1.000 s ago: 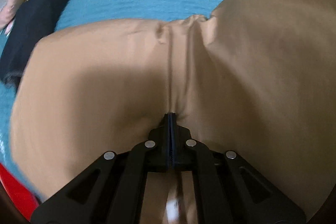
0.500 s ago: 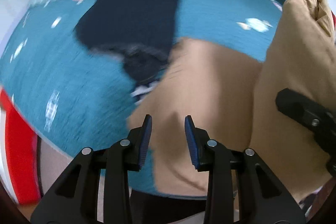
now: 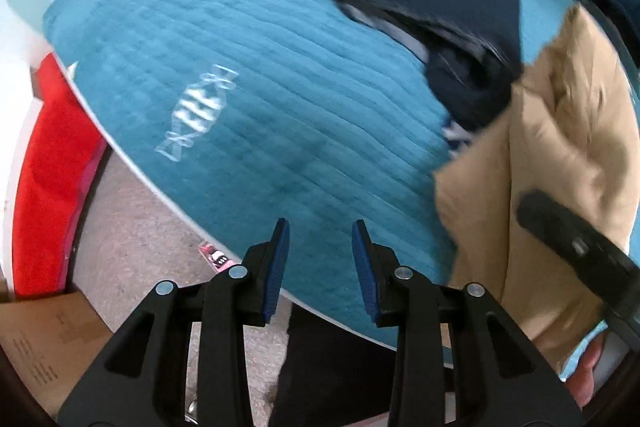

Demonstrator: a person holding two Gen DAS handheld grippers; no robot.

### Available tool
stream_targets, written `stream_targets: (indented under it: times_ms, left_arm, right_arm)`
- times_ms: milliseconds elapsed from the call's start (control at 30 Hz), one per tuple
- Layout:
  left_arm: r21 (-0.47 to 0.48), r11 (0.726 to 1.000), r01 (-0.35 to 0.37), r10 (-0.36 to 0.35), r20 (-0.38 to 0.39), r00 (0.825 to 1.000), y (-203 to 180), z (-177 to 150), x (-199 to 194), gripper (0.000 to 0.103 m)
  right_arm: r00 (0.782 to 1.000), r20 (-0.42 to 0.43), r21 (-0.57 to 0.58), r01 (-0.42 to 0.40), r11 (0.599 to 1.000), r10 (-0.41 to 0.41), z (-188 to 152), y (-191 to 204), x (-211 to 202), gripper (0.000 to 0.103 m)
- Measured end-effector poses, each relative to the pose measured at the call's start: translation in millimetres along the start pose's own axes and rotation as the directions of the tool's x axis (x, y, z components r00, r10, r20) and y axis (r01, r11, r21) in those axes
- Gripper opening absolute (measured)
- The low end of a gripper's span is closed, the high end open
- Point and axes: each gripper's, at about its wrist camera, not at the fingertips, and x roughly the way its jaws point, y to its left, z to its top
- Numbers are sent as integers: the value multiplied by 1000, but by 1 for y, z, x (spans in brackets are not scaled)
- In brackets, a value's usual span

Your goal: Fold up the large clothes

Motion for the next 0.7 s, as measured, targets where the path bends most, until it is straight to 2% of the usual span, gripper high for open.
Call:
stream_targets:
  times_ms: [67,100,167,200,267,300,333,367,400,467,500,567,600,633,667,700]
  left_arm:
    - [-34,999,-9,10,26,1000,13,4,-10,33]
    - [-48,999,-14,16,40,999,17,6,-15,36]
    - [-67,998,-13,18,68,998,23,8,-26,42]
    - [-73,997,-8,14,80,997,24,9,-32,42]
    - [-82,997,2,7,107,994,22,10,-44,42]
    - [-82,997,7,3,122,993,20,11,-49,42]
    - [-80,997,13,-3,133,991,17,11,-55,42]
    - [-76,997,20,-9,140,990,14,12,-58,42]
    - [-73,997,28,-17,148,989,11,12,-62,42]
    - [-55,998,29,-20,169,985,-1,12,-71,42]
    - [-44,999,33,-25,181,983,-6,12,-75,42]
    - [-2,998,68,-67,190,979,-23,9,-83,42]
    - [26,995,97,-100,180,978,-33,7,-84,42]
    - [49,992,116,-123,168,978,-40,7,-83,42]
    - [83,986,144,-155,144,977,-52,6,-82,42]
    - [112,980,165,-179,124,976,-61,4,-80,42]
  right_arm:
    - [995,-3,61,-99,993,99,4,-8,-2,64]
    - [986,-12,100,-165,981,167,7,-10,-2,64]
    - [949,-34,189,-303,934,315,9,-16,1,64]
    - [935,-42,201,-337,920,351,10,-16,2,64]
    - [923,-76,186,-358,915,377,12,-11,6,64]
    - [894,-84,192,-419,887,441,12,-10,8,64]
    - [848,-107,220,-489,844,519,12,-11,13,64]
    - [836,-119,256,-496,830,536,13,-12,17,64]
    - [852,-120,278,-464,841,509,12,-15,17,64]
    - [881,-90,247,-432,867,464,13,-17,3,63]
    - [897,-49,219,-419,881,439,14,-18,-13,63]
    - [939,37,138,-344,929,342,17,-16,-49,58]
    - [961,77,103,-274,956,267,16,-15,-69,51]
    - [981,110,74,-168,983,160,17,-14,-88,41]
    - [988,151,35,-17,999,12,16,-11,-108,34]
    - [972,184,6,147,989,-145,12,-7,-125,27]
